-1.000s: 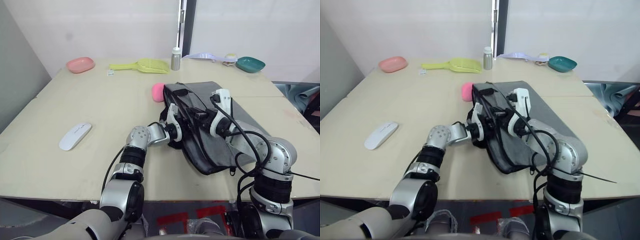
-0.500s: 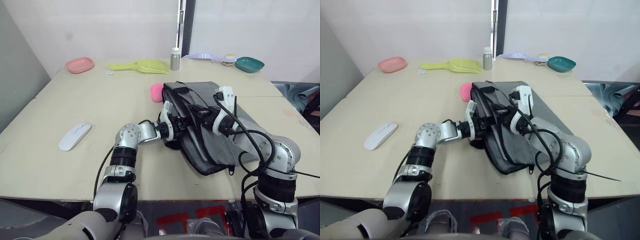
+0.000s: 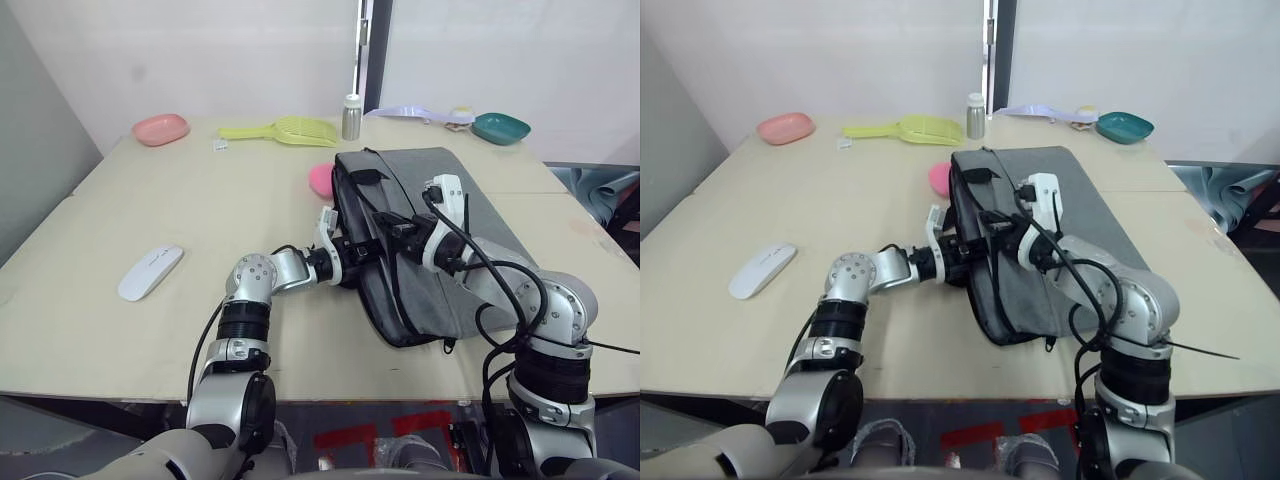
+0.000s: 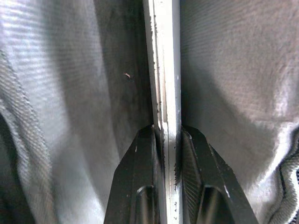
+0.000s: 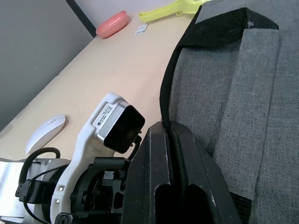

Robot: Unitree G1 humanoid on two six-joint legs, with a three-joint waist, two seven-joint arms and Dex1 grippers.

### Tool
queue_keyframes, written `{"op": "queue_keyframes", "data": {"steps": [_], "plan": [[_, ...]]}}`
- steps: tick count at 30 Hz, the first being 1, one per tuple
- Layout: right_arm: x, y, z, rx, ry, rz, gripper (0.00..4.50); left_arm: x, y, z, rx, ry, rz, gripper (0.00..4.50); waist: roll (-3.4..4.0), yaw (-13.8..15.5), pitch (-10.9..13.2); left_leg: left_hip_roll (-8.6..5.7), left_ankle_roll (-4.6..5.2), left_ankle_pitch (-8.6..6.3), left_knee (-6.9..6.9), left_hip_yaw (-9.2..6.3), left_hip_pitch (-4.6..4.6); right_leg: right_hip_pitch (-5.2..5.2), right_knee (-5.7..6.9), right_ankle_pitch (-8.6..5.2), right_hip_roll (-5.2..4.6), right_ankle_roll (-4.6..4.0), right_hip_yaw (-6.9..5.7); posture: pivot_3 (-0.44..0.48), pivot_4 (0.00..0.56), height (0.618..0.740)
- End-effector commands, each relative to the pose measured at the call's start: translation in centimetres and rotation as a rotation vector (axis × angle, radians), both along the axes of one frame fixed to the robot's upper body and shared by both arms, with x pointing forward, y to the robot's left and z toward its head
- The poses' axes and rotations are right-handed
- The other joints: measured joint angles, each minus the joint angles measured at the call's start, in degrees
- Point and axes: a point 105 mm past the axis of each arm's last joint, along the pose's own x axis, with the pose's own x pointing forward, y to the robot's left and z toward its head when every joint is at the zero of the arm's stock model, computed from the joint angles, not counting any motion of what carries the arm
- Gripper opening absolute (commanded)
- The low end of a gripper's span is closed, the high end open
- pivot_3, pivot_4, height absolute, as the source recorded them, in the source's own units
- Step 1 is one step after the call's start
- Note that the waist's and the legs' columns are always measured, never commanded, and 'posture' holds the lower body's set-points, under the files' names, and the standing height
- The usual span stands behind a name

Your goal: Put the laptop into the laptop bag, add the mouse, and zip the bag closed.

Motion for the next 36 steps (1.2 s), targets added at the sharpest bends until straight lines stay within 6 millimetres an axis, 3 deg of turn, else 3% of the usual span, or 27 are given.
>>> {"op": "queue_keyframes", "data": {"steps": [1, 5, 12, 14, 18, 23, 27, 32, 36], "plan": [[-0.8, 1.1, 1.1, 0.039, -0.038, 0.05, 0.0, -0.7, -1.7, 3.1, -0.086, -0.109, -0.058, 0.2, 0.0, 0.0, 0.0, 0.0, 0.0, 0.0, 0.0, 0.0, 0.0, 0.0, 0.0, 0.0, 0.0, 0.0, 0.0, 0.0, 0.15, 0.74], [-1.0, 1.6, 1.1, 0.066, -0.029, 0.051, 0.0, -0.9, -2.9, 3.6, -0.113, -0.112, -0.079, 0.2, 0.0, 0.0, 0.0, 0.0, 0.0, 0.0, 0.0, 0.0, 0.0, 0.0, 0.0, 0.0, -0.01, 0.0, 0.0, 0.0, 0.15, 0.74], [-0.7, 1.0, 0.8, 0.048, -0.025, 0.018, 0.0, -0.9, -3.0, 3.4, -0.085, -0.143, -0.086, 0.2, 0.0, -0.1, 0.0, 0.0, 0.0, 0.0, 0.0, 0.0, 0.01, 0.0, 0.0, 0.0, 0.0, 0.0, 0.01, 0.0, 0.15, 0.74], [-0.6, 0.6, 0.7, 0.039, -0.023, 0.008, 0.0, -0.8, -2.3, 3.3, -0.071, -0.16, -0.082, 1.23, 0.0, 0.0, 0.0, 0.0, 0.0, 0.0, 0.0, 0.01, 0.01, 0.0, -0.01, 0.0, -0.01, 0.0, 0.01, 0.0, 0.15, 0.74], [-0.3, 0.2, 0.5, 0.023, -0.022, -0.002, 0.0, -0.3, -0.7, 2.6, 0.013, -0.221, -0.057, 2.63, 0.0, -0.1, 0.0, 0.0, 0.0, 0.0, 0.0, 0.01, 0.03, 0.0, 0.01, 0.0, 0.0, 0.01, 0.02, 0.0, 0.15, 0.74], [-0.1, -0.2, 0.2, 0.005, -0.021, 0.002, 0.0, 0.3, 2.9, 2.0, 0.151, -0.368, -0.029, 4.35, 0.02, -0.3, 0.0, 0.0, -0.03, 0.01, 0.0, 0.03, 0.1, 0.01, 0.08, 0.0, 0.0, 0.01, 0.04, 0.0, 0.15, 0.74], [0.0, 0.0, -0.1, -0.003, -0.018, 0.017, 0.0, 0.1, 5.7, 2.5, 0.197, -0.457, -0.009, 4.35, 0.03, -0.2, 0.0, 0.01, -0.03, 0.02, 0.0, 0.02, 0.1, 0.02, 0.08, 0.0, 0.0, 0.0, 0.03, 0.0, 0.15, 0.74], [0.0, 0.8, -0.6, -0.025, -0.016, 0.055, 0.0, -0.6, 11.2, 2.9, 0.299, -0.559, 0.108, 4.35, 0.05, -0.7, 0.0, 0.02, -0.04, 0.01, -0.04, 0.03, 0.11, 0.01, 0.07, -0.02, 0.01, -0.03, 0.02, 0.0, 0.15, 0.74], [-0.3, 1.8, -1.9, -0.04, 0.013, 0.096, 0.0, -3.3, 14.1, 1.8, 0.414, -0.639, 0.132, 4.35, 0.07, -0.8, 0.0, 0.04, -0.07, 0.02, -0.07, 0.03, 0.11, 0.01, 0.04, -0.06, 0.02, -0.09, -0.01, 0.0, 0.15, 0.74]]}}
